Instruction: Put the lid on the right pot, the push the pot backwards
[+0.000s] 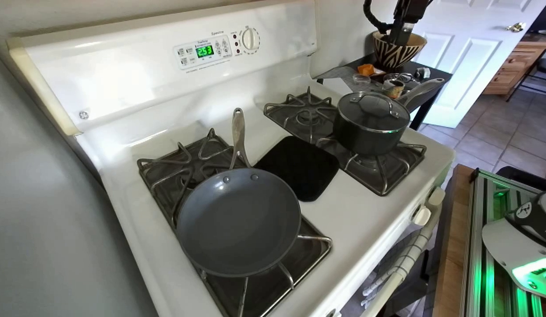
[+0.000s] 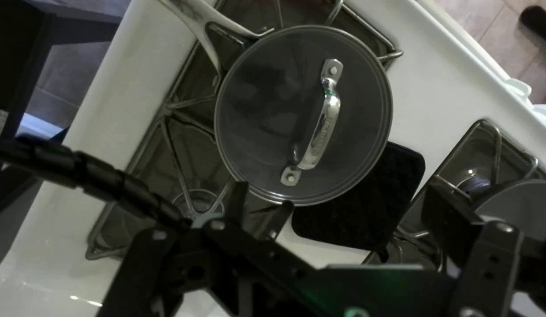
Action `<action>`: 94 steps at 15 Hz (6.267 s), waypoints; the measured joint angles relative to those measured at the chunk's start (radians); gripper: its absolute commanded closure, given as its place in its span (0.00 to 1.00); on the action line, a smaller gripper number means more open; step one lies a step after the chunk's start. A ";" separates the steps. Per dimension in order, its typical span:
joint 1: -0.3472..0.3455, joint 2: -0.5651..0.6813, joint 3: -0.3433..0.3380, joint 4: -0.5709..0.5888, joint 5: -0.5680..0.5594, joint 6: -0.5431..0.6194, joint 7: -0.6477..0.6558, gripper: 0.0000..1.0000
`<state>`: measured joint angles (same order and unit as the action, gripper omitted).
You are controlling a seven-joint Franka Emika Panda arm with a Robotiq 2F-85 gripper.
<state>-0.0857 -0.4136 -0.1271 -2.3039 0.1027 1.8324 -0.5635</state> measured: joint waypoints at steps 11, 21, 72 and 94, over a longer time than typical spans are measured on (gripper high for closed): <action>0.049 -0.191 -0.042 -0.207 -0.162 0.116 -0.480 0.00; 0.040 -0.223 -0.082 -0.365 -0.261 0.305 -0.639 0.00; -0.006 0.066 -0.066 -0.308 -0.380 0.395 -0.426 0.94; -0.005 0.320 -0.042 -0.031 -0.348 0.418 -0.377 0.94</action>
<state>-0.0905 -0.0938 -0.1688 -2.3353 -0.2452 2.2502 -0.9409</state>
